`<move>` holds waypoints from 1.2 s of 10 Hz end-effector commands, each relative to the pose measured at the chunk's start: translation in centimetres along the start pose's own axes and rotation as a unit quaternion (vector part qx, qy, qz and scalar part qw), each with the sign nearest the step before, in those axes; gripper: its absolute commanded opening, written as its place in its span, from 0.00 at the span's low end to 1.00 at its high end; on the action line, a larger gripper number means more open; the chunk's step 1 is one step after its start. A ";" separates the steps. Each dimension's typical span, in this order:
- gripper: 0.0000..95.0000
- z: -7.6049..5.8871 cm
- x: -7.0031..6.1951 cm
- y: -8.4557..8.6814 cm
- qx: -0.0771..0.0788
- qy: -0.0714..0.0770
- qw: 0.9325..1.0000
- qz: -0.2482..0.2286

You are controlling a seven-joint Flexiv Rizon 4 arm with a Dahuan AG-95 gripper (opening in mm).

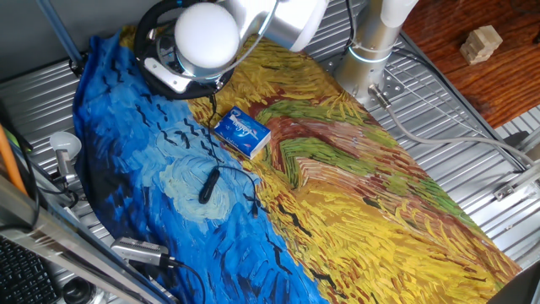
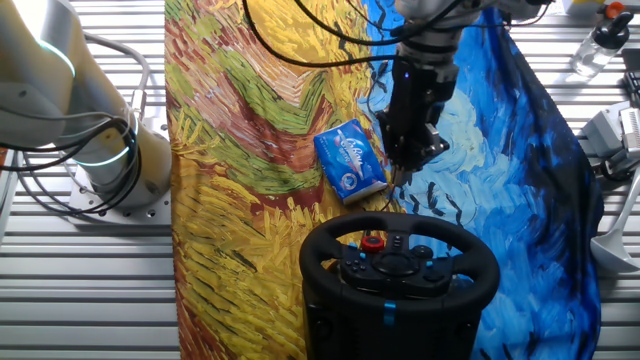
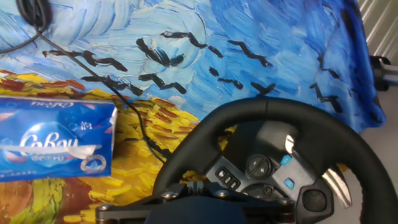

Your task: Rotate the steering wheel 90 degrees counterclockwise

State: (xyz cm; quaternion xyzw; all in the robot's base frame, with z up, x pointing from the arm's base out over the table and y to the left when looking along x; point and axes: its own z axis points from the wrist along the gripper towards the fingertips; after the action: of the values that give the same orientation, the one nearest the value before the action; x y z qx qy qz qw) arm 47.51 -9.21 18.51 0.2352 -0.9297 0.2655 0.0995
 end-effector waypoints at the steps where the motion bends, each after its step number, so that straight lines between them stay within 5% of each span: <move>1: 0.00 0.4 1.1 -0.2 0.029 -0.020 0.999 0.001; 5: 0.00 0.4 4.1 -4.8 0.049 -0.028 0.998 -0.016; 6: 0.20 0.6 4.9 -6.1 0.050 -0.031 0.998 -0.023; 9: 0.20 1.1 7.2 -9.3 0.045 -0.046 0.996 -0.056; 10: 0.40 1.3 8.2 -10.4 0.048 -0.048 0.995 -0.070; 11: 0.40 1.4 8.9 -11.2 0.047 -0.052 0.994 -0.079; 12: 0.60 1.4 9.4 -11.6 0.052 -0.050 0.994 -0.082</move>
State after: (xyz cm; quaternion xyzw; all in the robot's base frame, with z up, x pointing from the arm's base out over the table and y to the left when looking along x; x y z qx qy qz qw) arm 45.05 -22.32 25.34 0.3277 -0.8967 0.2908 0.0629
